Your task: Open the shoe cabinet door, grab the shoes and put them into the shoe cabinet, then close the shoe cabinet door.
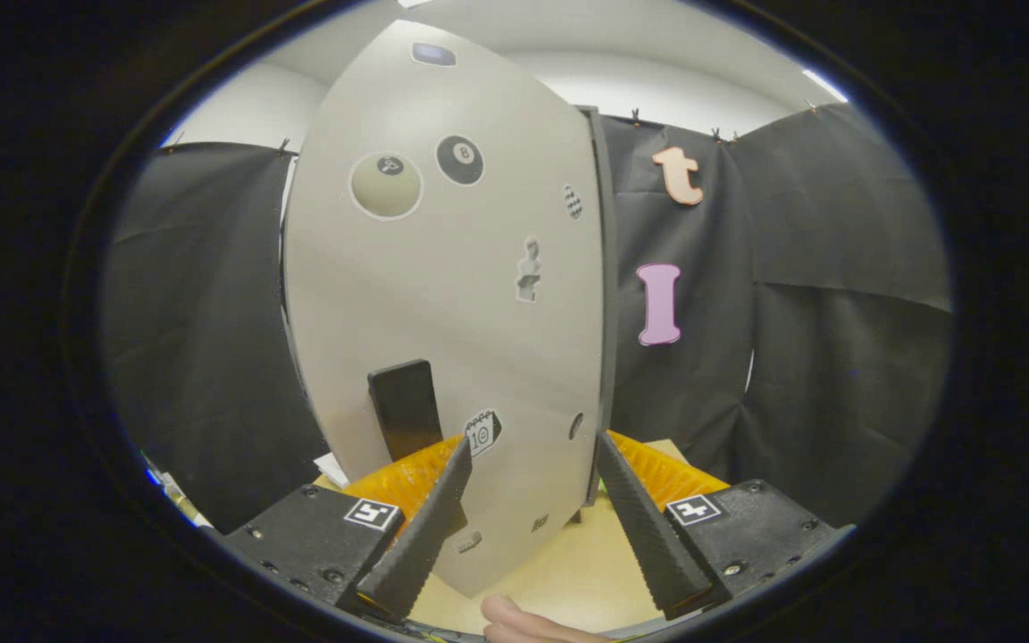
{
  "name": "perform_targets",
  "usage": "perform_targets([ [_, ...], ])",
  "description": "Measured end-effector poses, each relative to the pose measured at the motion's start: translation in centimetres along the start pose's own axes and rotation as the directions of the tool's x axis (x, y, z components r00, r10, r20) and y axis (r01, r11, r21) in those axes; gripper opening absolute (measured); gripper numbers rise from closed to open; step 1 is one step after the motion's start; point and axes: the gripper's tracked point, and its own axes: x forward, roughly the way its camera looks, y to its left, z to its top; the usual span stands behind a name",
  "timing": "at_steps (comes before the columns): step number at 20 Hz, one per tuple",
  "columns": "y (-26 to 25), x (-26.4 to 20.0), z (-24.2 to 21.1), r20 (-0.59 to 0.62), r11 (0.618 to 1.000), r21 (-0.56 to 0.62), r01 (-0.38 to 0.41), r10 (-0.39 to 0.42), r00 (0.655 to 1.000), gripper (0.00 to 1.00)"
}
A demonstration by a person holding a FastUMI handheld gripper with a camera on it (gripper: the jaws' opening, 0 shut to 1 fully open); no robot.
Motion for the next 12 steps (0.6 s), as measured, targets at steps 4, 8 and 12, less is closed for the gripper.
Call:
perform_targets([
  [4,4.9,3.0,-0.2,-0.025,0.998,-0.041,-0.042,0.041,0.999,0.96],
  [8,8.8,6.3,-0.2,-0.039,0.997,-0.062,-0.04,0.038,0.999,0.96],
  [12,10.3,7.8,0.0,-0.032,1.0,-0.031,0.002,-0.003,0.999,0.96],
])
